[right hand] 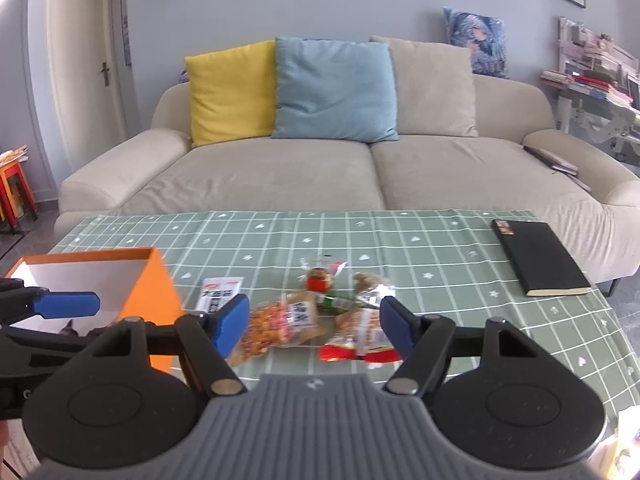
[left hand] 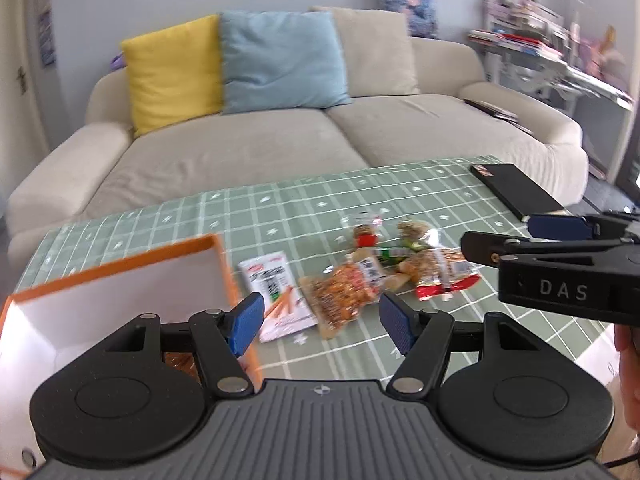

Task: Organize snacks
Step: 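Lift both tools out of the box and move back over the snack pile, then grasp the clear peanut pack with the left tool while the right tool grasps the orange peanut bag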

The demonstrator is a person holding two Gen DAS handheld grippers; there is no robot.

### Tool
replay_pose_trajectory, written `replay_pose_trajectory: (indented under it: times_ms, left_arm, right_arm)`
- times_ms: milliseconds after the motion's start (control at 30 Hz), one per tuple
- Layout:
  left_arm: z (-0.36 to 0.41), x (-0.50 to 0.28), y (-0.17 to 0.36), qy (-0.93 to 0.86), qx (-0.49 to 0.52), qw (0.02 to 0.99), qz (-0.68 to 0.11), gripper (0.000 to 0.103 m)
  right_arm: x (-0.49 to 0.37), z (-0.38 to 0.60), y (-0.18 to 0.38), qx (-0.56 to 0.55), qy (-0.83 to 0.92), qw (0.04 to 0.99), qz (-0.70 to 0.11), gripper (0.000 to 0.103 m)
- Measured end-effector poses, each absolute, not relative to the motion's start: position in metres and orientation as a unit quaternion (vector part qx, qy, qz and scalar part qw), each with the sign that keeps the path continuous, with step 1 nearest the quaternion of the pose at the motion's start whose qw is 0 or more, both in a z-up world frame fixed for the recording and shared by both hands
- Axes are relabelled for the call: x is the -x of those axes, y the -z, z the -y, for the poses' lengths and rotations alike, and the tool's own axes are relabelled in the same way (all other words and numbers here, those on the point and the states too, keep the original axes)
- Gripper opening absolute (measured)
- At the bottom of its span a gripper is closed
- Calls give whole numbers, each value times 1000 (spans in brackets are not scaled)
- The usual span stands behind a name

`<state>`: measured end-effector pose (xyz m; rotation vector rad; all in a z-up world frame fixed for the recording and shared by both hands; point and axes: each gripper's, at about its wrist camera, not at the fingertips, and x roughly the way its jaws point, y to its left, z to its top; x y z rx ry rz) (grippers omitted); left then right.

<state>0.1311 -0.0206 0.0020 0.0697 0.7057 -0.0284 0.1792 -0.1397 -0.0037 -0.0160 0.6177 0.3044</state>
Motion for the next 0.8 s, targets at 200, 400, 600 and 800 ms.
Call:
replay_pose_trajectory:
  times_ms: [200, 400, 600, 800]
  left_arm:
    - [45, -147, 9, 42, -63, 936, -344, 77]
    - [55, -162, 21, 49, -60, 928, -364, 77]
    - [57, -175, 30, 61, -42, 923, -379, 75]
    - [62, -191, 40, 64, -23, 918, -391, 75]
  right_arm:
    - [-186, 159, 20, 9, -123, 948, -294, 70]
    - [-201, 173, 44, 16, -109, 945, -309, 70]
    - [-219, 187, 69, 14, -103, 940, -325, 70]
    - [-236, 196, 90, 16, -99, 934, -342, 69]
